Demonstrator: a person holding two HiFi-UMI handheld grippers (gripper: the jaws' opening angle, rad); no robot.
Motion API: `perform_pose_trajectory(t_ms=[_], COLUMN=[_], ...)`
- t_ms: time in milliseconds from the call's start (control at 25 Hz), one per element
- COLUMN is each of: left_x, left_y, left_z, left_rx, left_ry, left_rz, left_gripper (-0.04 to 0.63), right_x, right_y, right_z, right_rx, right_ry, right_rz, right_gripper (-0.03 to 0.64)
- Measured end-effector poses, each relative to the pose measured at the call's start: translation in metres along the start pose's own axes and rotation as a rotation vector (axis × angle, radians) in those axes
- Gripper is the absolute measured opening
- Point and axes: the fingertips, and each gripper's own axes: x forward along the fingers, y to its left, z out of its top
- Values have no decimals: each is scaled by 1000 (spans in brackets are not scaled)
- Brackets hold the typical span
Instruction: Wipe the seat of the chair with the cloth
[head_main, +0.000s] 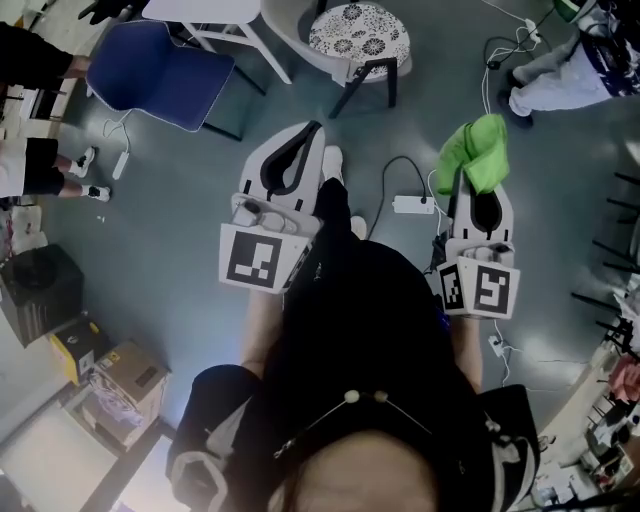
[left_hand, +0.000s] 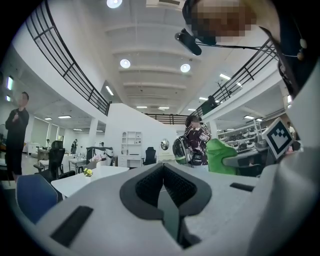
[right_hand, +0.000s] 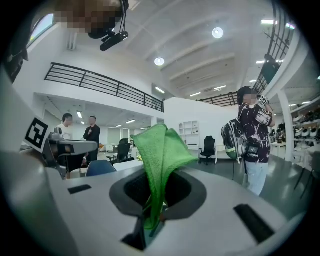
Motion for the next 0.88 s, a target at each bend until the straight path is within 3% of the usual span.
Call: perform_pose_trajectory(t_ms=[440,640,880], left_x=[122,190,264], left_y=[62,122,198], left_z=[-14,-17,-19], left_rx=[-33,-36,-17], left_ry=[-6,8,-9], left_rz=[-69,-67,-83], left_gripper=[6,6,6], right_x=[121,220,327], right_y=[-40,-46,-58], right_z=[1,-4,-1], right_rx=[-30,-70,-111], right_ry=[40,97,130], right_rz=[-50,-4,-11], right_gripper=[46,46,46])
